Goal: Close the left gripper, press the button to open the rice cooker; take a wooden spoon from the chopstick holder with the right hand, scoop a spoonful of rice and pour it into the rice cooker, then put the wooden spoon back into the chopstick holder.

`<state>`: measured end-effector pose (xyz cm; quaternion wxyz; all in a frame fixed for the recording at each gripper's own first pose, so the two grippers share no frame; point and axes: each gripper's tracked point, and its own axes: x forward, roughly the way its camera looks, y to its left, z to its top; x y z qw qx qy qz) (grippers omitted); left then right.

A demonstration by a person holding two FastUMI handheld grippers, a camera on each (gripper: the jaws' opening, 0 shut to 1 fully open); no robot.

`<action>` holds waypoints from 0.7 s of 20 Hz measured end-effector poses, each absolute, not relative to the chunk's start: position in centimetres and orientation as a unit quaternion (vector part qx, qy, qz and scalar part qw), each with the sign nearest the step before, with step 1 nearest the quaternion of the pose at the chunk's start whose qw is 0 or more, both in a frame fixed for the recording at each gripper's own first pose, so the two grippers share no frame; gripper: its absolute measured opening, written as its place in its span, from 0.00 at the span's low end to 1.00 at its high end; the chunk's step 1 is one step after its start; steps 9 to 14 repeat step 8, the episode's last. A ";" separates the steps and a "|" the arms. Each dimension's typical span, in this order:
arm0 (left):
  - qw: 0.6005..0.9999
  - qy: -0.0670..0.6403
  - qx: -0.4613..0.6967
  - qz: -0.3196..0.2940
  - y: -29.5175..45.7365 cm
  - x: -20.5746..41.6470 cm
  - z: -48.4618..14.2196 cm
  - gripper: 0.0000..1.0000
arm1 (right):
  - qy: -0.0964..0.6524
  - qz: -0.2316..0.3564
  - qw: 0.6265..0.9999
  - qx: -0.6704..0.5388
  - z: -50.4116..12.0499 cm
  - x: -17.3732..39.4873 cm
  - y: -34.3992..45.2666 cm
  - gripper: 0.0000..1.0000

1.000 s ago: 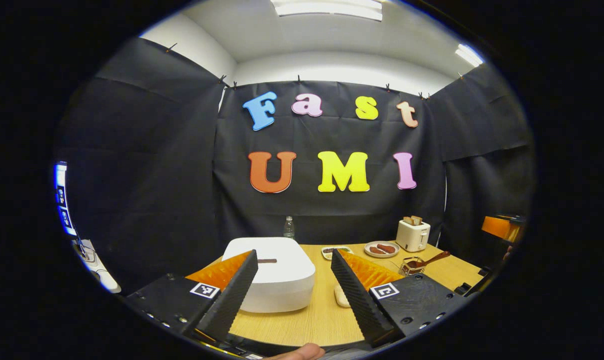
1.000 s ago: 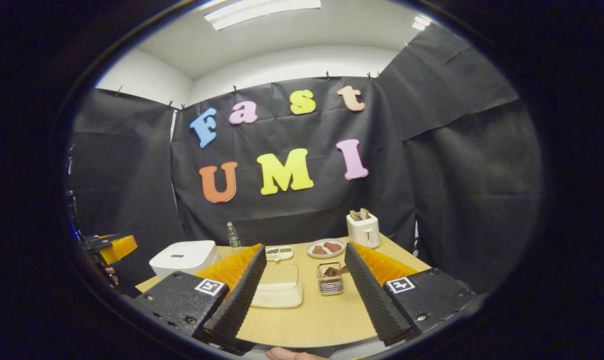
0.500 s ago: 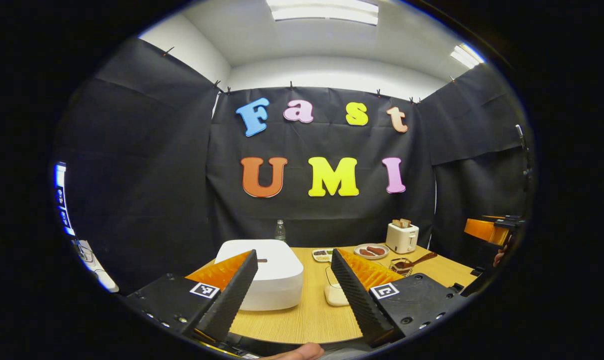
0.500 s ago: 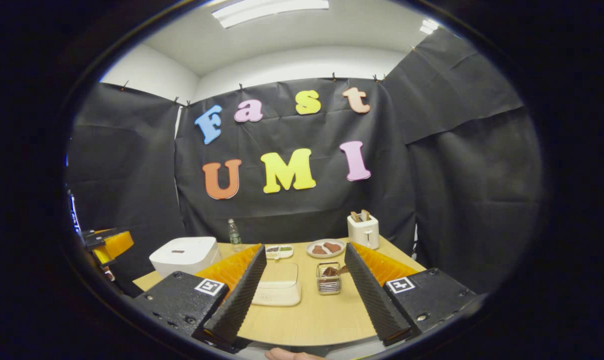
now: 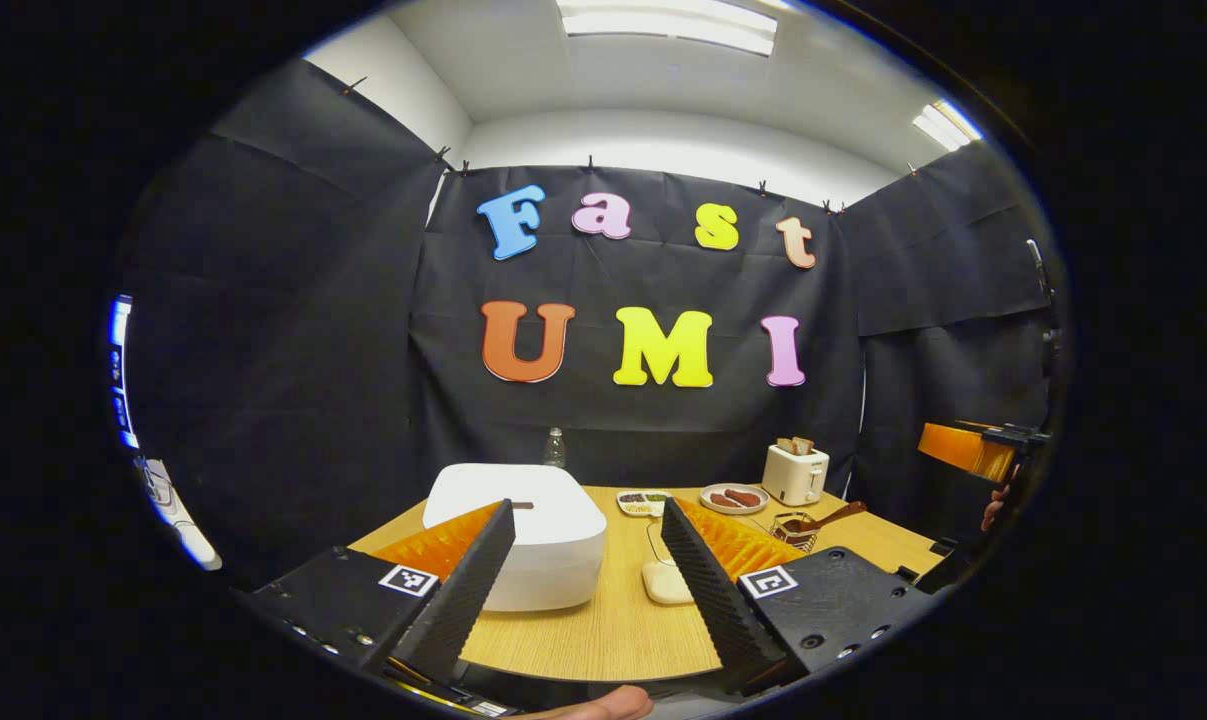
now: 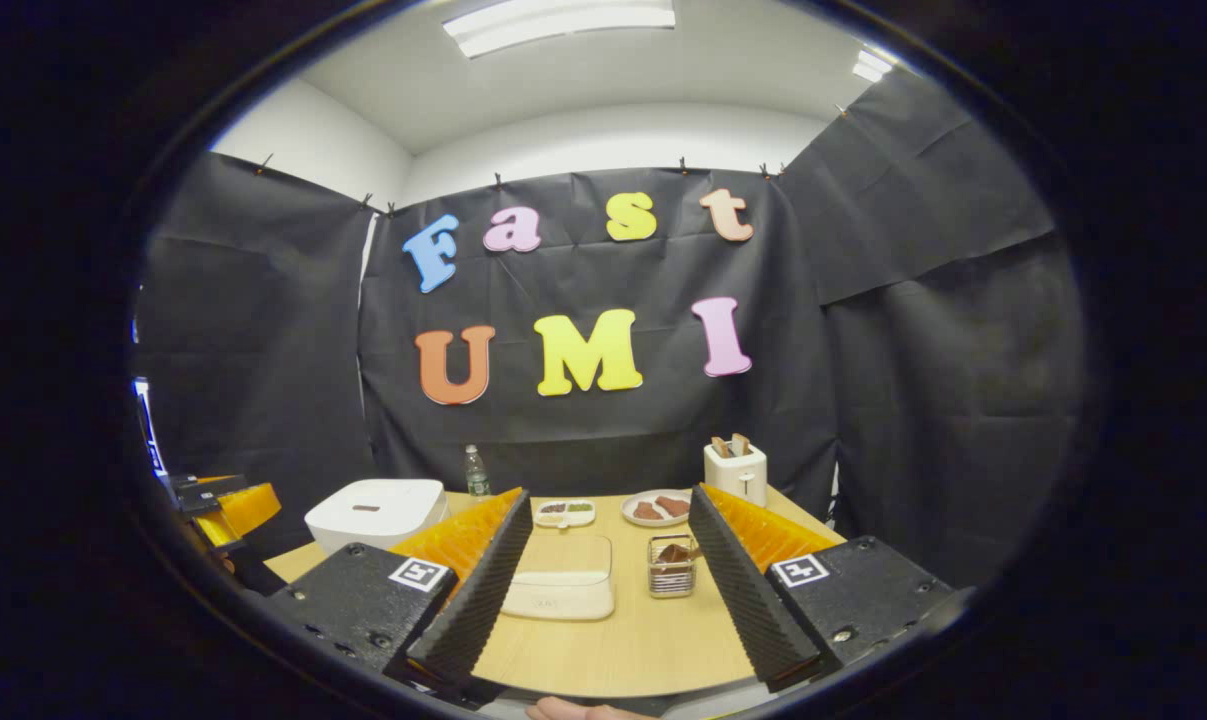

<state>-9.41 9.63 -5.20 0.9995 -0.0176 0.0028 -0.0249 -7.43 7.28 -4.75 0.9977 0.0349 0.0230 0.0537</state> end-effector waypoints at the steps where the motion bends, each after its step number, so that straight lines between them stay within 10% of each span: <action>1: 1.000 0.000 -0.014 -0.025 9.8 -9.5 -5.0 0.94 | 0.027 0.057 0.998 0.032 -5.0 -7.3 7.9 1.00; 14: 1.000 -0.017 -0.001 -0.012 11.8 -10.3 -4.3 0.94 | 0.043 0.092 0.995 0.003 -6.8 -6.7 12.2 1.00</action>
